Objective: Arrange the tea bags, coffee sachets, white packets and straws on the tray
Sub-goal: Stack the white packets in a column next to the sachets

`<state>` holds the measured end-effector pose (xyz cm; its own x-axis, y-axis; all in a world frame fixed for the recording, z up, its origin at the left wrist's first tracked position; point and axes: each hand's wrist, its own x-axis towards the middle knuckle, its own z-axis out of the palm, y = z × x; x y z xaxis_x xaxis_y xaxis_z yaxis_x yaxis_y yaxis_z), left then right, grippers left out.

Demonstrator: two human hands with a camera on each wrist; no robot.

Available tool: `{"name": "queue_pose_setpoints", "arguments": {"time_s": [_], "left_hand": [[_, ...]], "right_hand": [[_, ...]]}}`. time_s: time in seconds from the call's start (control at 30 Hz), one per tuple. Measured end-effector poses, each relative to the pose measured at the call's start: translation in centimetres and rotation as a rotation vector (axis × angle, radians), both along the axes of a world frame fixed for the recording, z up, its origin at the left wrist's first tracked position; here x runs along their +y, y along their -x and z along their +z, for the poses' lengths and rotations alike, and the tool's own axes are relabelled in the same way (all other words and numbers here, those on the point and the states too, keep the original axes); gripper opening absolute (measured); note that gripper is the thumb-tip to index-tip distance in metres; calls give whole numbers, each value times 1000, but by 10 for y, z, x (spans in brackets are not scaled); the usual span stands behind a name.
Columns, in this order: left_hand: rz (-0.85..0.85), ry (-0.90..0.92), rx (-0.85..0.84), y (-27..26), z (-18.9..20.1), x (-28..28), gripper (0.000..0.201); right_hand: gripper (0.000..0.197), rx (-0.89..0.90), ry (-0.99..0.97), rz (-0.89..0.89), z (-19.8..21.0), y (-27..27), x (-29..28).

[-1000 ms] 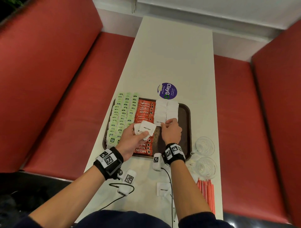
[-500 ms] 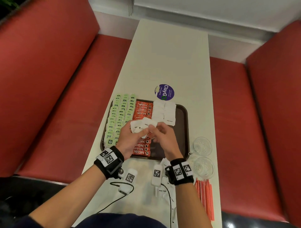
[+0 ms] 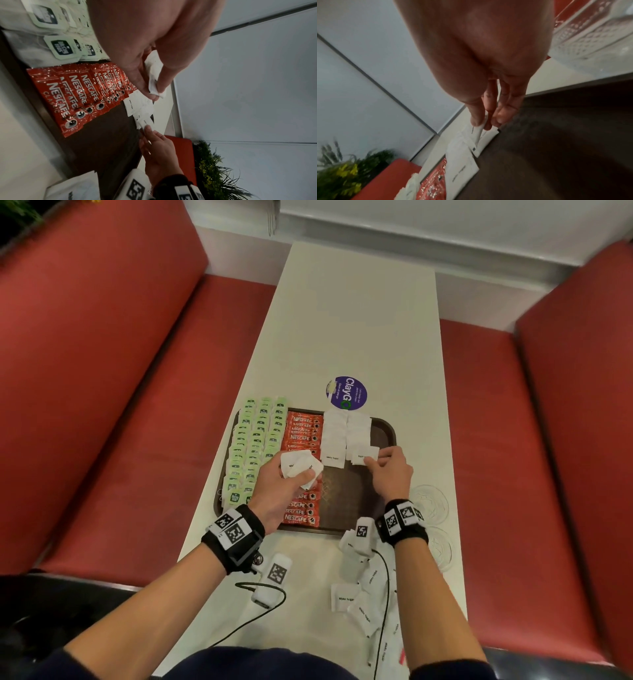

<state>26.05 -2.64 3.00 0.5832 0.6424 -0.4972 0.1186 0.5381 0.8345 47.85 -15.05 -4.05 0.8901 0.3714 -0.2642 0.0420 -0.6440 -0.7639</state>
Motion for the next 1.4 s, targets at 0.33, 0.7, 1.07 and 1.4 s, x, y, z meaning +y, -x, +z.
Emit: {"name": "queue_pose_setpoints", "arguments": {"time_s": [0.33,0.7,1.07,1.4], "left_hand": [[0,27,-11,2,1,2,39],[-24,2,-49,1,8,-3,40],[-14,-143,-17,7,12,-3,31],[-125,-188,7,2,5,-6,29]], "right_hand": [[27,-77,223,97,-8,5,16],[34,-20,-110,147,50,56,21],[11,293,-406,201,59,93,-5],[27,467,-588,93,54,93,-11]]}}
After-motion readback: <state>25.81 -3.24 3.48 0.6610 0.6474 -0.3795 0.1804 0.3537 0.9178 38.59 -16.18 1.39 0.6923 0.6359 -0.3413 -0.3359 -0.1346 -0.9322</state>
